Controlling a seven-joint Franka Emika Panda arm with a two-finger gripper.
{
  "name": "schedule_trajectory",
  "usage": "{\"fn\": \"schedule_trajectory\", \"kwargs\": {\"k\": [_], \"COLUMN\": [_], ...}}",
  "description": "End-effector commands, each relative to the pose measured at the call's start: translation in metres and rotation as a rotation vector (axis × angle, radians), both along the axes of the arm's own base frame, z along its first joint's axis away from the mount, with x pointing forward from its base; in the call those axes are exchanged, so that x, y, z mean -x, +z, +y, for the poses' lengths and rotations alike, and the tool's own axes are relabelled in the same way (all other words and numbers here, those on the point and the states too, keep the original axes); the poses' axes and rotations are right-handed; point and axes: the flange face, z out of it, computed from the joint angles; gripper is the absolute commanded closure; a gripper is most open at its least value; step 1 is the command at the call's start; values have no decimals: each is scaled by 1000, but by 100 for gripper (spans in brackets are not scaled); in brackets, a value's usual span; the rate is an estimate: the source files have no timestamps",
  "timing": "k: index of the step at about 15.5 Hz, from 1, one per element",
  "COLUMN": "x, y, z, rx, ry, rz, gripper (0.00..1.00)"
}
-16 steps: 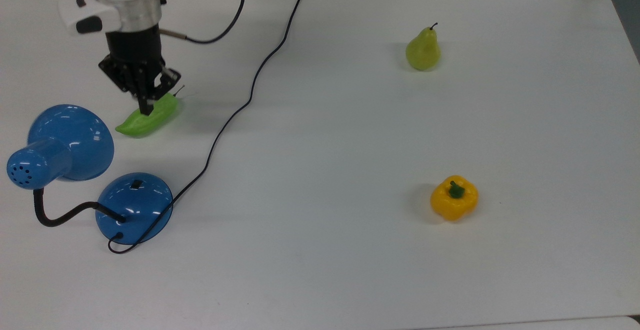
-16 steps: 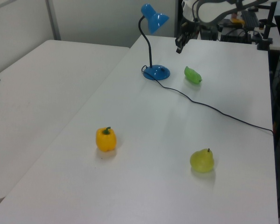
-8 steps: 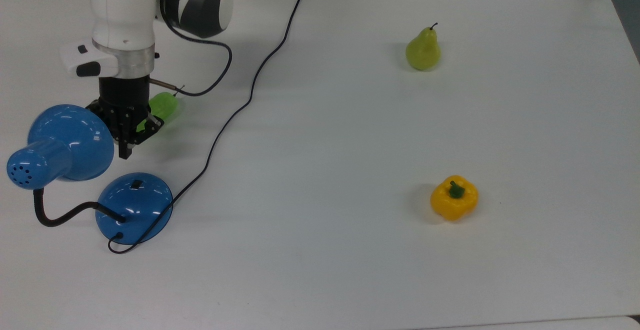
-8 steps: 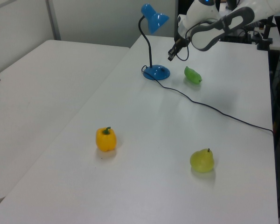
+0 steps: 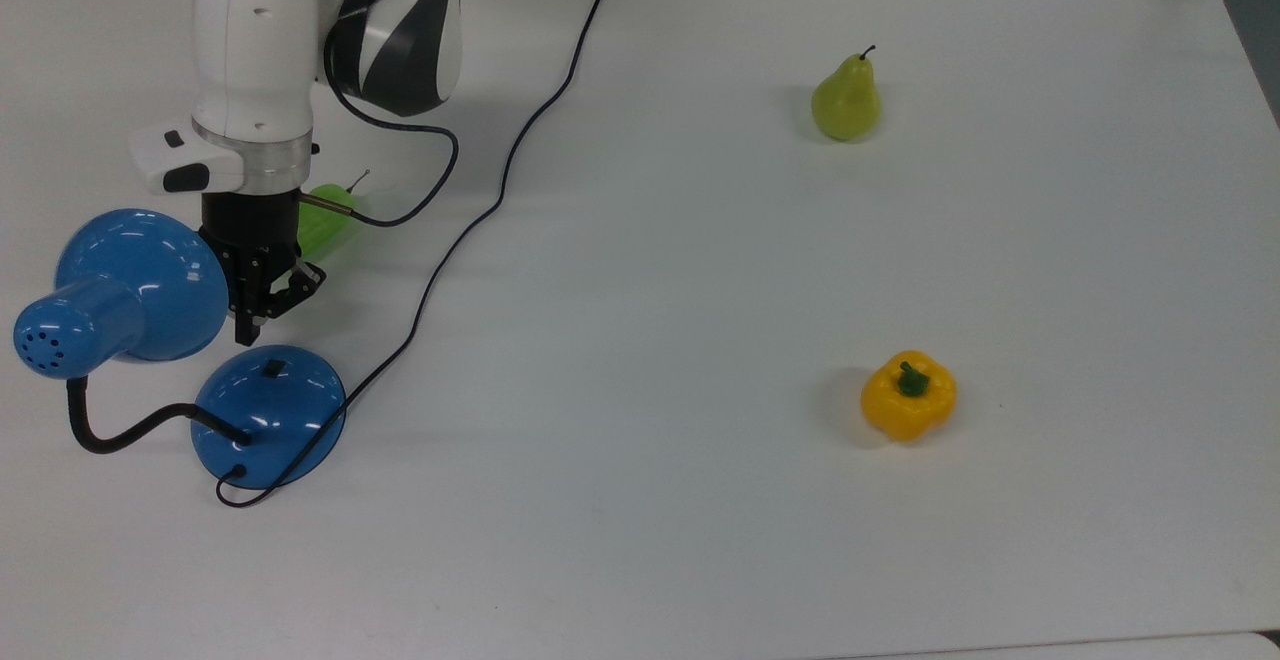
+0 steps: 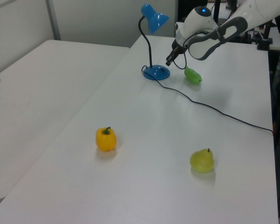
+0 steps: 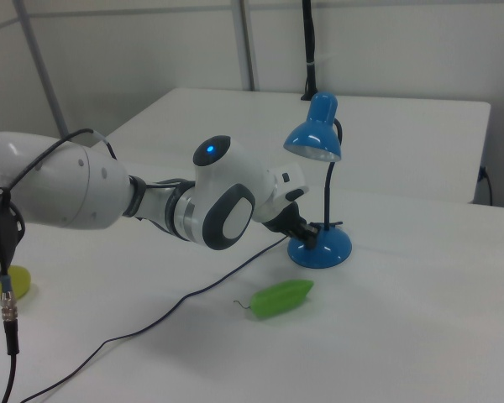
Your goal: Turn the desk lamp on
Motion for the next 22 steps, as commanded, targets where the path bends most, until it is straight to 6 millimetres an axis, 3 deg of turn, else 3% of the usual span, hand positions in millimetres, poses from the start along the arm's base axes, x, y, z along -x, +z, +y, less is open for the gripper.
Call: {"fn": "schedule_trajectory", "kwargs": {"k": [1,22], "x": [-9,-14], "y": [0,-11], "z": [3,19], "rx": [35,1], "ry": [35,33], "rz": [-68,-66], "gripper": [100,100]}}
